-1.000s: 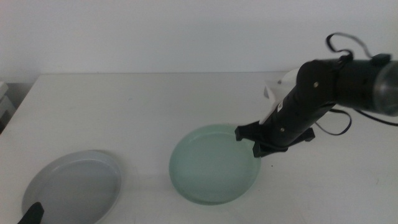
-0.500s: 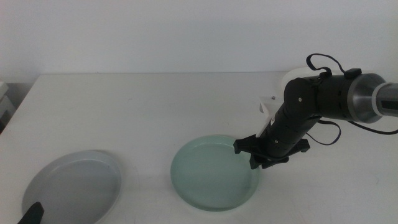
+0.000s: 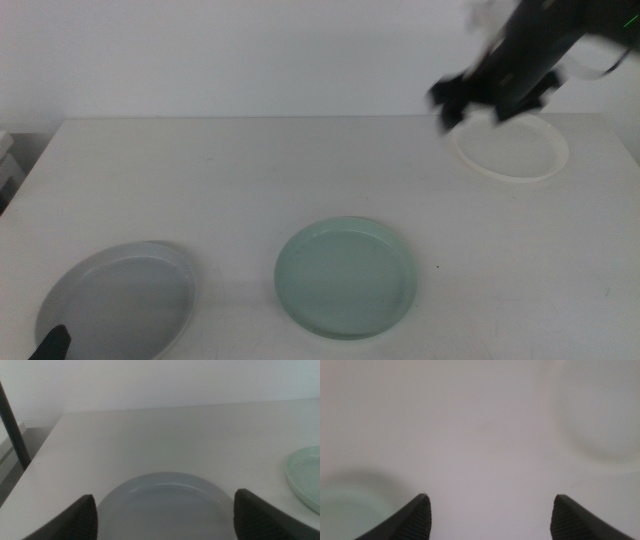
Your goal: Stack the three bowls on top of each other.
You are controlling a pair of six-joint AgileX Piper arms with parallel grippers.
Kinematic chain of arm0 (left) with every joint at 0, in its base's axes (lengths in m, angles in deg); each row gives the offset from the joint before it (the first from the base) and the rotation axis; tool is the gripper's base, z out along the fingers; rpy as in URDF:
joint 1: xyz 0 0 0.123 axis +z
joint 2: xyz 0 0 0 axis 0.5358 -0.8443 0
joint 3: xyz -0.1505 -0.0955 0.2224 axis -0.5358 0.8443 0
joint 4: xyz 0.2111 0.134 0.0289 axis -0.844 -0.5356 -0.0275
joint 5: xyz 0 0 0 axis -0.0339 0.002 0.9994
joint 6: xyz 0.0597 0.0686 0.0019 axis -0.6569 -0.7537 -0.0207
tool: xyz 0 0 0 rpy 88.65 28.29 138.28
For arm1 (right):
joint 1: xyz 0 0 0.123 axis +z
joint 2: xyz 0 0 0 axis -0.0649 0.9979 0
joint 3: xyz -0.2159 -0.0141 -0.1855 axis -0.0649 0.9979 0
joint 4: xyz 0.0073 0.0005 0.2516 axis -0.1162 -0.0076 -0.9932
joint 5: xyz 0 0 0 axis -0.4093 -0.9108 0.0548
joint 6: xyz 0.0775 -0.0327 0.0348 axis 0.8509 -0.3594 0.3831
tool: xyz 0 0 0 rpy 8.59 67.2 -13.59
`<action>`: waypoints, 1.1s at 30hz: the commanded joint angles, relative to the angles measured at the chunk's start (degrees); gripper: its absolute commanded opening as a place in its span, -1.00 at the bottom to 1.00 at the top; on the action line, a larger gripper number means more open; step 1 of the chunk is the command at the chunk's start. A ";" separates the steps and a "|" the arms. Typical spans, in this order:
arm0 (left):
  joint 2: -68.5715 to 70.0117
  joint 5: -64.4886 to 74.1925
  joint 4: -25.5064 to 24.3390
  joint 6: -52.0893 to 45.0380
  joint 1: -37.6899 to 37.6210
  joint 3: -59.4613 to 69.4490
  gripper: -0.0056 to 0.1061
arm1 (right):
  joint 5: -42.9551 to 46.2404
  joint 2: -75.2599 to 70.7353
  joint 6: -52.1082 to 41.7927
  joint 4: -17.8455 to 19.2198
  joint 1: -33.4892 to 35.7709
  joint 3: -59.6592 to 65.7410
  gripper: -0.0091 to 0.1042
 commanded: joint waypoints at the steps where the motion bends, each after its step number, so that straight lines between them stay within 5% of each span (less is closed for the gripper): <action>1: 0.75 -4.21 0.65 0.60 -0.39 -0.28 0.98 | 0.33 -2.94 -1.98 0.79 -4.62 -5.82 0.23; 14: 0.75 -4.21 0.65 0.60 -0.39 -0.28 0.98 | 2.03 8.99 -9.31 -8.35 -25.10 -19.68 0.16; 33: 0.75 -4.21 0.65 0.60 -0.39 -0.28 0.98 | 1.93 36.52 -11.17 -8.98 -26.53 -42.24 0.06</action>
